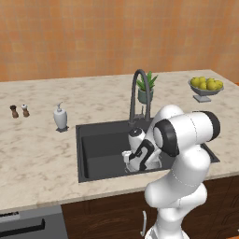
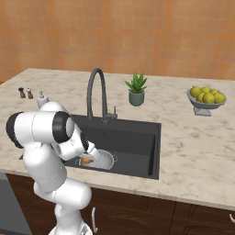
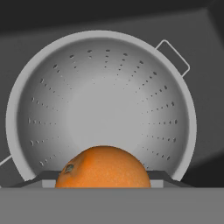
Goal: Put the colander in the sink, put the tangerine in the colander, and turn on the sink faucet and pour water over the colander.
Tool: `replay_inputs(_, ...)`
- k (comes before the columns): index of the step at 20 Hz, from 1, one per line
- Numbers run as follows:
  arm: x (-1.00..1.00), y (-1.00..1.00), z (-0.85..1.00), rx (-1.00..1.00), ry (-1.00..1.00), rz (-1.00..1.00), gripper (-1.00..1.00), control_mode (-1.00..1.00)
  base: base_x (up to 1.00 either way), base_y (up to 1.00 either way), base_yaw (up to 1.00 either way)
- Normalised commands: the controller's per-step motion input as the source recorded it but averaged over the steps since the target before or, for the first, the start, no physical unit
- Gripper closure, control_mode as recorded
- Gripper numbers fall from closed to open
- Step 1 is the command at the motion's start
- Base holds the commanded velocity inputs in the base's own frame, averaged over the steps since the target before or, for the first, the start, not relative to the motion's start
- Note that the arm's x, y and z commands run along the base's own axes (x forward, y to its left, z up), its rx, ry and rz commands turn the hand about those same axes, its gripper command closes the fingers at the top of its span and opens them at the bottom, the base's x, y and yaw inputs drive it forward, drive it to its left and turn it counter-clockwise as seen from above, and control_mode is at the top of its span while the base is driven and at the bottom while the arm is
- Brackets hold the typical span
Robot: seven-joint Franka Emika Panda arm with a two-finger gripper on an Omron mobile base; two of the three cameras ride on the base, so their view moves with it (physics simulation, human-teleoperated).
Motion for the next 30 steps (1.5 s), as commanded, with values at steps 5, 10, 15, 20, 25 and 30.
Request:
replay_inputs(5, 0.06, 0.0, -0.09, 0.0, 0.0, 0.0, 1.0, -1.0, 0.0, 0.0, 0.0)
replay_inputs(10, 0.07, 0.0, -0.09, 0.0, 0.0, 0.0, 1.0, -1.0, 0.0, 0.0, 0.0)
replay_inputs(15, 0.04, -0.01, -0.11, 0.0, 0.01, 0.0, 1.0, -1.0, 0.0, 0.0, 0.0)
replay_inputs(20, 0.06, 0.0, -0.11, 0.0, 0.03, 0.0, 1.0, -1.0, 0.0, 0.0, 0.0)
replay_inputs(25, 0.07, 0.0, -0.07, 0.0, 0.0, 0.0, 1.0, -1.0, 0.0, 0.0, 0.0)
replay_inputs(30, 0.04, -0.01, -0.09, 0.0, 0.0, 0.0, 1.0, -1.0, 0.0, 0.0, 0.0)
